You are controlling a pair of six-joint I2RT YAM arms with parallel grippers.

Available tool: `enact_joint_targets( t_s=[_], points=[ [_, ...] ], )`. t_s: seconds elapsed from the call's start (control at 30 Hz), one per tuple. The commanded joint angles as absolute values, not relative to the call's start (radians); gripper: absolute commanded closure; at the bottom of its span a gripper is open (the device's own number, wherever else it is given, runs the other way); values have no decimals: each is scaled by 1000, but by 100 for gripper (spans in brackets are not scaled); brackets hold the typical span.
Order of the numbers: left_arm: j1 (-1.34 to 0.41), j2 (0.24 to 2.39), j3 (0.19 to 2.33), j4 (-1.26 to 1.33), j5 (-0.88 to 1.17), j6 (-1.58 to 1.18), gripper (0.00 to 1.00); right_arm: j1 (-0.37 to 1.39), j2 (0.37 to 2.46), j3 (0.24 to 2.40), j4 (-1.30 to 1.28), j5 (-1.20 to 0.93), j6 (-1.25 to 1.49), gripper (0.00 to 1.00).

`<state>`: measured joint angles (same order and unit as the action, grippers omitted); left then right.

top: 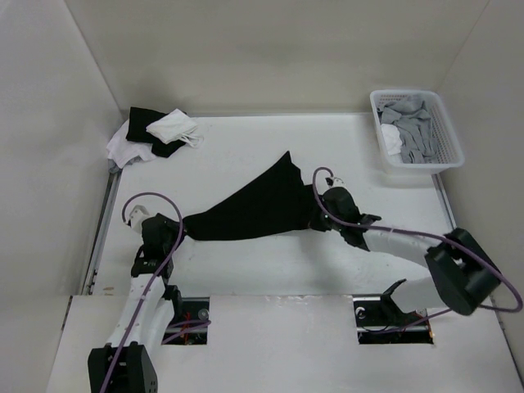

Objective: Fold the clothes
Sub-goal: Flatten the tank top out

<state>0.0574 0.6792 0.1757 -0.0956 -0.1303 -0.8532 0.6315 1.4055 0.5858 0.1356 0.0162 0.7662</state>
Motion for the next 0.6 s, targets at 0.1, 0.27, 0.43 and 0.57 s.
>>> enact_joint_targets(
  t_s=[0.1, 0.27, 0.43, 0.57],
  points=[
    [50, 656, 158, -110, -107, -864, 72, 611, 1123, 561, 72, -9, 749, 91],
    [38, 680, 160, -141, -103, -891, 76, 536, 973, 526, 18, -6, 752, 94],
    [-39, 672, 152, -137, -115, -900, 76, 394, 822, 483, 26, -9, 810, 97],
    [-87, 712, 163, -111, -170, -902, 68, 424, 922, 514, 8, -104, 773, 87]
  ],
)
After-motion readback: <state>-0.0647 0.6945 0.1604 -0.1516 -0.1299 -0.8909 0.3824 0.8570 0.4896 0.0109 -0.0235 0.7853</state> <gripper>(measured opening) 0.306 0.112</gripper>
